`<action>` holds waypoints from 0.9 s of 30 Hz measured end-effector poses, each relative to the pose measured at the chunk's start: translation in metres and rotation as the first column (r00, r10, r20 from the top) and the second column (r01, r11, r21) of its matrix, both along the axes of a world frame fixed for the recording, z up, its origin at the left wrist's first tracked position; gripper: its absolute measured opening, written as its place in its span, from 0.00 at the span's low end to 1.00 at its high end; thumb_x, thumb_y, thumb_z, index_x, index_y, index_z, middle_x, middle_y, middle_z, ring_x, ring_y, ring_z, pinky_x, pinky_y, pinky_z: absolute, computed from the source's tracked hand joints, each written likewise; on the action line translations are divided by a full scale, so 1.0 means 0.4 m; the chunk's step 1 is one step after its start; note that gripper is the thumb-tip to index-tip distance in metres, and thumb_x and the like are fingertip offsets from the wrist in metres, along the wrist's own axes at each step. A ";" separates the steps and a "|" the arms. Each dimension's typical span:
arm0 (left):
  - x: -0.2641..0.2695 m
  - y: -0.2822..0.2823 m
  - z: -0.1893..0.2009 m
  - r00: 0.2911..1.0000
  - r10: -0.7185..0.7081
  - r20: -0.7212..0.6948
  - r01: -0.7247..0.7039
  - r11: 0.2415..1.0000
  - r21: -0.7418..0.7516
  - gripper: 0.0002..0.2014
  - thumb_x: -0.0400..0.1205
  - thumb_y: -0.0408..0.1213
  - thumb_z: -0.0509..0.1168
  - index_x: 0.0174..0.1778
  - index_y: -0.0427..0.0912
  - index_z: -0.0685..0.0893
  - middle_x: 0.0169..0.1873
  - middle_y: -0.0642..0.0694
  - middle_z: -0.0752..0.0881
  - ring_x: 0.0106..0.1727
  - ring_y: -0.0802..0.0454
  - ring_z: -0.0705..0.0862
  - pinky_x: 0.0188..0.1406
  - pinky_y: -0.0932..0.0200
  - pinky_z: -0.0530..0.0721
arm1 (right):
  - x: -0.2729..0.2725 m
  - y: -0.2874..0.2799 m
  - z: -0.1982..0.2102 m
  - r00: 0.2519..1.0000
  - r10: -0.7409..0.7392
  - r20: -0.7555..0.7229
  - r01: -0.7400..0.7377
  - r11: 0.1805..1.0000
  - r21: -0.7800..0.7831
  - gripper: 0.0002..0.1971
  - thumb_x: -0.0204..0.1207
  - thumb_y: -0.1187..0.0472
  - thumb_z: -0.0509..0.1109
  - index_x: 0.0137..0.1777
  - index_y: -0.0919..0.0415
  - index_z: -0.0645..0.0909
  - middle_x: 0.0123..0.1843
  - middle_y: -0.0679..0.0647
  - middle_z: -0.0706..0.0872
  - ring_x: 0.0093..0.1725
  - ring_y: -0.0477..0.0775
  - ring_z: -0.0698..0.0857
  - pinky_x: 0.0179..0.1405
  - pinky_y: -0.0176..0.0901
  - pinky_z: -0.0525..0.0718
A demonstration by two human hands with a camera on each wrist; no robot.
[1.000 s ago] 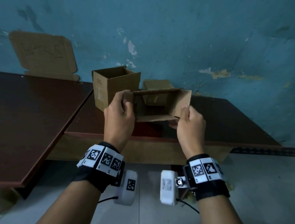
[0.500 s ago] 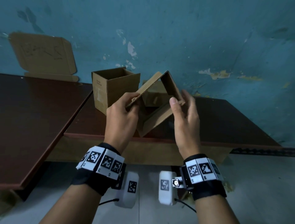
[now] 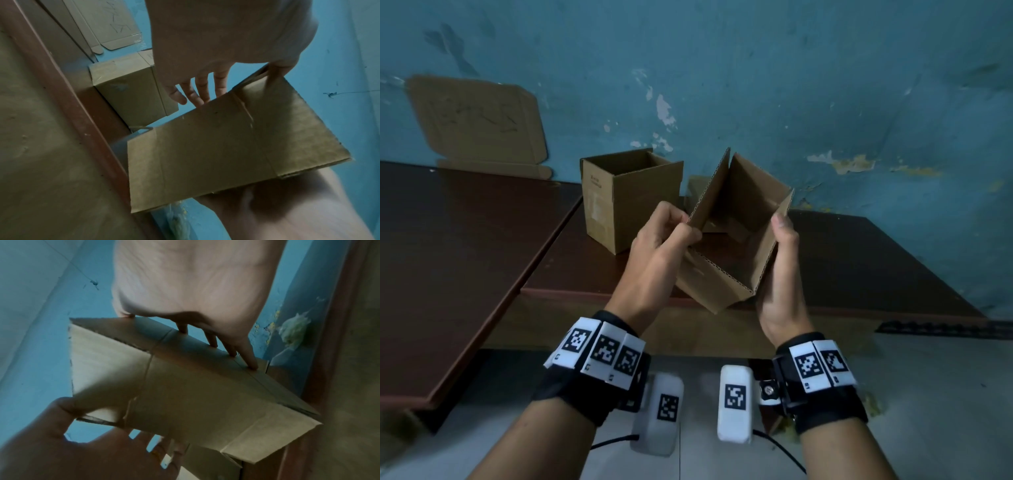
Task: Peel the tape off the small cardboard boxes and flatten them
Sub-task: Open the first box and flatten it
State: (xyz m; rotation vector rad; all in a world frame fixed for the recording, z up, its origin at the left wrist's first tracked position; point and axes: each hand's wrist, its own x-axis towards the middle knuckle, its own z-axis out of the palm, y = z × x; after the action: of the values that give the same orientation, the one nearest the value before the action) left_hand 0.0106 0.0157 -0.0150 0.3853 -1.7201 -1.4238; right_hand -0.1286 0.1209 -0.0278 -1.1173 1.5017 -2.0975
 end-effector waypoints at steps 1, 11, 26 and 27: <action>-0.001 0.004 0.000 1.000 -0.018 -0.004 0.018 1.000 0.011 0.12 0.76 0.55 0.66 0.45 0.51 0.78 0.41 0.51 0.79 0.46 0.50 0.78 0.47 0.46 0.75 | 0.006 0.003 0.003 1.000 0.008 0.001 -0.008 1.000 0.008 0.39 0.84 0.27 0.62 0.87 0.52 0.73 0.84 0.59 0.79 0.87 0.63 0.73 0.87 0.75 0.64; -0.030 0.028 -0.027 0.989 -0.142 0.036 0.140 0.989 0.050 0.39 0.81 0.74 0.56 0.84 0.56 0.67 0.81 0.48 0.71 0.84 0.53 0.73 0.86 0.39 0.73 | 0.054 0.006 -0.009 0.989 0.133 0.068 -0.136 0.990 0.042 0.36 0.92 0.32 0.49 0.94 0.51 0.58 0.92 0.59 0.69 0.92 0.55 0.66 0.92 0.64 0.61; -0.045 0.018 -0.033 0.937 -0.349 -0.007 0.348 0.930 0.122 0.47 0.84 0.64 0.67 0.95 0.67 0.47 0.93 0.66 0.56 0.92 0.66 0.56 0.95 0.42 0.55 | 0.108 -0.057 -0.029 0.930 0.368 -0.023 -0.354 0.908 0.223 0.33 0.91 0.35 0.45 0.94 0.40 0.53 0.93 0.36 0.57 0.84 0.25 0.65 0.81 0.26 0.70; -0.042 0.015 -0.030 0.939 -0.343 -0.005 0.341 0.933 0.115 0.45 0.86 0.60 0.67 0.95 0.65 0.47 0.93 0.65 0.57 0.92 0.66 0.57 0.95 0.43 0.55 | 0.107 -0.062 -0.030 0.935 0.354 -0.023 -0.340 0.911 0.233 0.36 0.90 0.31 0.47 0.95 0.39 0.50 0.95 0.40 0.54 0.89 0.32 0.60 0.89 0.37 0.65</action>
State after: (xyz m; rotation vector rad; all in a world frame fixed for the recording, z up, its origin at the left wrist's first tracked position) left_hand -0.0062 0.0218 -0.0271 0.1599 -1.7837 -1.7789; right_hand -0.0857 0.0960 -0.0397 -1.2666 1.4046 -1.6237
